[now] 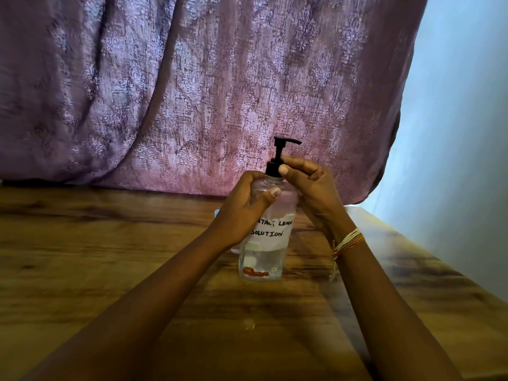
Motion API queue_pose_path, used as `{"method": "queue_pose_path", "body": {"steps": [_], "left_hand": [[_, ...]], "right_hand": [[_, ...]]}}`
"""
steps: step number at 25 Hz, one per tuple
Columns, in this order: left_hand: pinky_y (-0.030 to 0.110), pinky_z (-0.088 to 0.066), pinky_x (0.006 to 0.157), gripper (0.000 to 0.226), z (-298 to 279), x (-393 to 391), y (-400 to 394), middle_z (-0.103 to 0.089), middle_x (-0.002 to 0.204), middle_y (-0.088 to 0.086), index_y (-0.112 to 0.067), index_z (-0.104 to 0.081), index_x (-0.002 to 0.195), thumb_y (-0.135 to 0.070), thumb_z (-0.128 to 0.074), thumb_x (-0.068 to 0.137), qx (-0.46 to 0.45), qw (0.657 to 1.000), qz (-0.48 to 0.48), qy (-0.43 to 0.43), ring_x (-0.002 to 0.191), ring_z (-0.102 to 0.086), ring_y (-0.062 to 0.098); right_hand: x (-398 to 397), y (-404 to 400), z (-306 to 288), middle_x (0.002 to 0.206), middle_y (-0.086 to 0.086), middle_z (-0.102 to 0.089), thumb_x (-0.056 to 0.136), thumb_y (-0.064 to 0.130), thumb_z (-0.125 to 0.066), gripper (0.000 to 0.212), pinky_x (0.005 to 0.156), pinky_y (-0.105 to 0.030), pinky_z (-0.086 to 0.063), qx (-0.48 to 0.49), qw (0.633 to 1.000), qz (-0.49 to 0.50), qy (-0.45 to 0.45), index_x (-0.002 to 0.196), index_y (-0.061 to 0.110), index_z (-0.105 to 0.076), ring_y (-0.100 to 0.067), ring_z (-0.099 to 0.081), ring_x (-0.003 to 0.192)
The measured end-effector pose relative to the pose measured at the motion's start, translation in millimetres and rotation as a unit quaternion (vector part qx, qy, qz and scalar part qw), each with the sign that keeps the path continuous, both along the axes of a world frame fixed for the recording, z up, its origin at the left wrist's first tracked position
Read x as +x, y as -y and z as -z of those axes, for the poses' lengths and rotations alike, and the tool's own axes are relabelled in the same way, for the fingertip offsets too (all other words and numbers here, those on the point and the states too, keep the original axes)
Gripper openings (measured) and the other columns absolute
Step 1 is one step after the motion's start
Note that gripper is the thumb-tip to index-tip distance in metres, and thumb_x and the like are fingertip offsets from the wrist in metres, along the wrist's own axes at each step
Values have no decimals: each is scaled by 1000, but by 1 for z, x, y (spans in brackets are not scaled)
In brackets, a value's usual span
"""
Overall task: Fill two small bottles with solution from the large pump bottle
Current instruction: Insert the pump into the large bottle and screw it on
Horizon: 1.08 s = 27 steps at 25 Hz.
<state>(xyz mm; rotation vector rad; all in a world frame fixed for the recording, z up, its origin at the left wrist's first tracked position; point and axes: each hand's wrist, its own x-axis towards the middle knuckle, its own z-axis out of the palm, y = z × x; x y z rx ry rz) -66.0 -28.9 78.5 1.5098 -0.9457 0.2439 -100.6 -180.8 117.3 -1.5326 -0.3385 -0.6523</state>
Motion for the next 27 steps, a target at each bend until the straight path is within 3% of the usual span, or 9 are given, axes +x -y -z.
{"method": "queue_pose_path", "body": {"steps": [5,7,9,13,15,18,21,25,27], "left_hand": [[42,-41,105,47,5,3,-7,-45,133,2,-17,-33,143,-34,-37,100,58,997,-24,55,124,-46,18],[46,-39,105,47,6,9,-12,-45,128,8,-19,-31,147,-33,-31,102,74,994,-48,68,122,-45,25],[49,-43,101,43,7,13,-16,-47,125,15,-18,-37,144,-29,-33,102,52,995,-60,53,118,-48,32],[38,-49,91,40,17,24,-30,-48,117,17,-8,-48,133,-8,-55,93,16,990,-141,13,104,-52,29],[41,-46,93,47,24,35,-35,-47,118,18,-6,-48,131,-5,-63,86,33,983,-179,-23,104,-49,26],[37,-49,85,61,32,50,-43,-48,123,19,-8,-43,133,-13,-72,80,107,973,-179,-98,108,-52,29],[23,-46,65,62,42,60,-56,-55,108,5,-11,-45,130,-23,-77,78,211,961,-112,-139,90,-56,16],[12,-49,60,47,54,68,-73,-62,87,0,-10,-59,113,-11,-82,72,256,954,-58,-142,71,-61,4],[7,-43,49,32,57,68,-74,-59,73,-3,-11,-63,93,-7,-83,69,253,955,-62,-143,55,-56,-3]], "right_hand": [[-16,10,30,131,-12,-61,67,22,-82,71,94,-42,-55,5,996,-57,-72,131,13,-52,-26,-62,118],[-23,10,51,128,-9,-63,66,18,-87,77,90,-41,-58,-91,989,-8,-120,133,15,-48,-22,-65,113],[-29,5,68,115,-5,-71,67,15,-87,68,84,-35,-60,-190,968,27,-163,126,12,-54,-16,-71,101],[-29,13,78,109,-3,-73,65,14,-88,58,76,-24,-60,-192,962,59,-187,117,8,-61,-12,-72,95],[-23,23,79,112,-4,-72,64,13,-89,64,74,-22,-59,-176,964,79,-184,120,9,-59,-15,-71,99],[-12,34,79,106,2,-71,64,11,-89,63,68,-17,-57,-155,965,111,-179,119,12,-57,-7,-70,94],[4,40,76,100,6,-70,68,9,-86,53,62,-13,-55,-144,968,118,-167,111,20,-57,0,-69,83],[29,40,78,112,-8,-69,73,6,-82,54,67,-19,-58,-117,975,108,-156,119,11,-54,-8,-68,92],[41,36,81,120,-16,-66,74,5,-81,60,79,-33,-60,-87,977,120,-156,125,4,-51,-22,-68,102]]}}
